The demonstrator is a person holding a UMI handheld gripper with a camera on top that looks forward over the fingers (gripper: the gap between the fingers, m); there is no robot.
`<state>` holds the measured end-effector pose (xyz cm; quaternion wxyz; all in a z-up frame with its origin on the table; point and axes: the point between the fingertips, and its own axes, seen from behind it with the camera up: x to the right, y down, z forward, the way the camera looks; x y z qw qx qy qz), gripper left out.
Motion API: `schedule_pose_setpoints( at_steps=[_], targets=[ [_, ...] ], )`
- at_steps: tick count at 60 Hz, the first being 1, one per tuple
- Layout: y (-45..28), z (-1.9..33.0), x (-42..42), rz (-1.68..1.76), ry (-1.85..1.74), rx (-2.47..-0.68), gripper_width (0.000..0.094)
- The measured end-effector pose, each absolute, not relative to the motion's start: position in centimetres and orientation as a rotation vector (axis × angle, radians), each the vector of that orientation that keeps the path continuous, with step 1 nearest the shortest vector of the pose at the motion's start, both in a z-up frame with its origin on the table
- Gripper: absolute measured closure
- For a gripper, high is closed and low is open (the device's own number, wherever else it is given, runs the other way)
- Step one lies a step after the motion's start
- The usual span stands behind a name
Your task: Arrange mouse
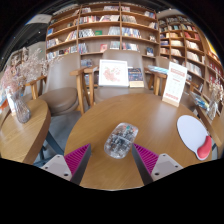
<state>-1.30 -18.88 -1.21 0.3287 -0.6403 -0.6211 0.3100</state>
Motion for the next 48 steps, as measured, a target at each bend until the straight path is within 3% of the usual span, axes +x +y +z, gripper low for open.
schedule_pose_setpoints(
  at_steps=[32,35,38,48],
  targets=[
    [-17.9,-1.3,-6.6,0.814,-1.634,-1.693,0.0091],
    [-17.7,-1.3,-6.8,0.81,-1.631,-1.691,0.0166],
    [-18.0,-1.3,-7.2,0.826,-1.644,-1.677,0.0488],
    [-17.8,0.7,-7.0,0.838,-1.684,-1.626,0.0508]
  ],
)
